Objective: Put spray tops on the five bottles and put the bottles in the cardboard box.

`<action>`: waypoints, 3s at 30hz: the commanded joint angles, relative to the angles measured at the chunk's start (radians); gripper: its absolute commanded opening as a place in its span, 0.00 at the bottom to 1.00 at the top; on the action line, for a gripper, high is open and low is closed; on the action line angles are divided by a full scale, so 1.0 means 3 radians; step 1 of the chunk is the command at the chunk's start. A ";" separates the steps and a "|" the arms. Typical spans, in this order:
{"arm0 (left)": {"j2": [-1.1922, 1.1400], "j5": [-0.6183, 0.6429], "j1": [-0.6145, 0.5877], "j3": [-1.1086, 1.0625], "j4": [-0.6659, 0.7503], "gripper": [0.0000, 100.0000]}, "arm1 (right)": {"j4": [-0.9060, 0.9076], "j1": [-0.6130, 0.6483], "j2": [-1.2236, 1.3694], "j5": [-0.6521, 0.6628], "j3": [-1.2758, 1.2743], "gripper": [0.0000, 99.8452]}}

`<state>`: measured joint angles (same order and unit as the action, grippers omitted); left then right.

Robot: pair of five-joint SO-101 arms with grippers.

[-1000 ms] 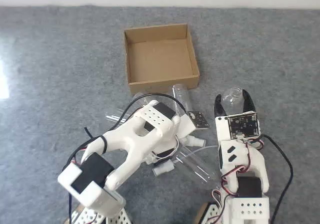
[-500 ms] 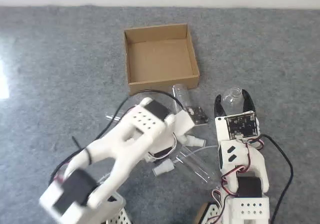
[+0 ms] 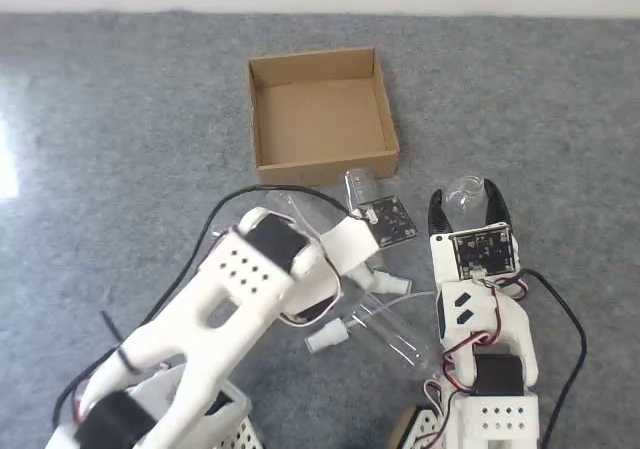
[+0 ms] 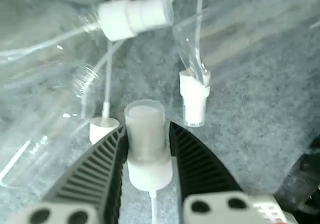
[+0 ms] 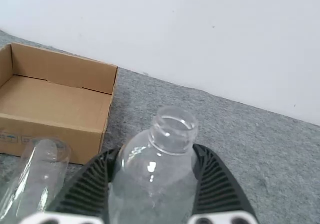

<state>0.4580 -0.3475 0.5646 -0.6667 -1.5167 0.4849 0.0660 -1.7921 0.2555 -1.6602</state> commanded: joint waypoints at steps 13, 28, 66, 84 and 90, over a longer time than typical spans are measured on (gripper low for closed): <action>0.1222 0.0460 -0.0481 0.0580 0.0307 0.01 | -0.0054 -0.0008 -0.0064 0.0041 -0.0077 0.01; 0.1857 0.0685 -0.0655 0.0601 0.0936 0.01 | -0.0059 -0.0008 -0.0074 0.0041 -0.0077 0.01; 0.2348 0.1657 -0.1197 0.0458 0.1657 0.01 | -0.0090 0.1337 -0.0038 0.0026 0.1340 0.01; 0.3867 0.1903 -0.1463 -0.0570 0.2220 0.01 | -0.0054 0.1701 -0.0069 -0.0373 0.0696 0.01; 0.3974 0.1908 -0.1442 -0.0601 0.2215 0.01 | -0.0079 0.1956 -0.0069 -0.0189 0.0476 0.01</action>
<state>1.6287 0.2125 0.1320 -0.8539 -0.8800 0.4849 0.6260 -1.7937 0.1573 -1.5159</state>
